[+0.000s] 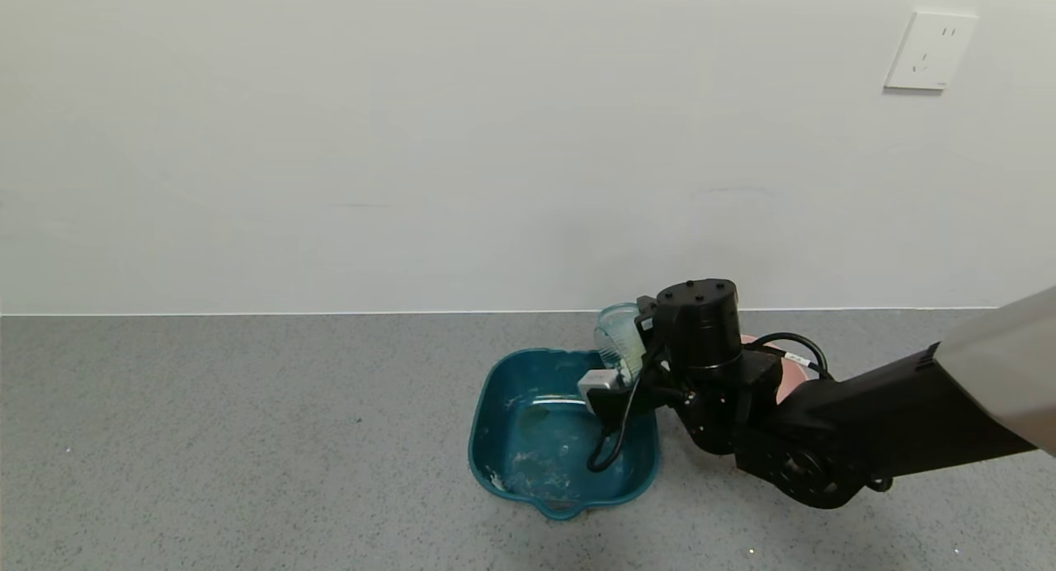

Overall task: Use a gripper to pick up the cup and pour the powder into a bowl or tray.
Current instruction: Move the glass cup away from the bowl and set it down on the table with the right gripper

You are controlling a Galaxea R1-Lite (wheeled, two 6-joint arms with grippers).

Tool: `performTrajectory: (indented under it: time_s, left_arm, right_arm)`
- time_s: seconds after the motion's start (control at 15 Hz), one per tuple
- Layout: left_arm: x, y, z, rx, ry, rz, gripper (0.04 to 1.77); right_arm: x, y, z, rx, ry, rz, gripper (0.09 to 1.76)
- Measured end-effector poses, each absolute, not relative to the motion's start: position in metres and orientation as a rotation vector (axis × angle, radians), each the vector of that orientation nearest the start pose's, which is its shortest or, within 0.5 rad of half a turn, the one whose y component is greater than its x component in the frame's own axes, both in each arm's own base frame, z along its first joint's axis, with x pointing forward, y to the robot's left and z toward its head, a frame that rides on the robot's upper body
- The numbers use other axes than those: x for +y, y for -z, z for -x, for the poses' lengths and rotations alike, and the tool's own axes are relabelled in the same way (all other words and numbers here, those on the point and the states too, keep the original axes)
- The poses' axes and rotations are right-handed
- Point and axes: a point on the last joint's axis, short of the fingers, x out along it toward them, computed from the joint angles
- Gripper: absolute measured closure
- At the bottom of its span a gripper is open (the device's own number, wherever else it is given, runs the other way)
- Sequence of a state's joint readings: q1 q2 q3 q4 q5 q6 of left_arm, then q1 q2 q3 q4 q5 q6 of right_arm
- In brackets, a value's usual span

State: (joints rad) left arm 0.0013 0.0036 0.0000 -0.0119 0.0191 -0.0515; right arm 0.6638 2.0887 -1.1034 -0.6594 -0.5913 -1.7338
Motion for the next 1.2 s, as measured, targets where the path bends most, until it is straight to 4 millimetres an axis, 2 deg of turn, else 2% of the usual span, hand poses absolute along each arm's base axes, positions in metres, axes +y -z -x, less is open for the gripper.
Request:
performTrajectory:
  time_s: [0.53,1.2]
  left_arm:
    - [0.0,-0.077,0.023,-0.008,-0.021,0.052,0.09]
    - [0.0,-0.077,0.023,-0.009,-0.02,0.052,0.09]
  right_arm:
    - [0.248,-0.128,-0.317,0.117,-0.284,1.996,0.5]
    - [0.25,-0.129,-0.316,0.135,-0.257,2.064,0.5]
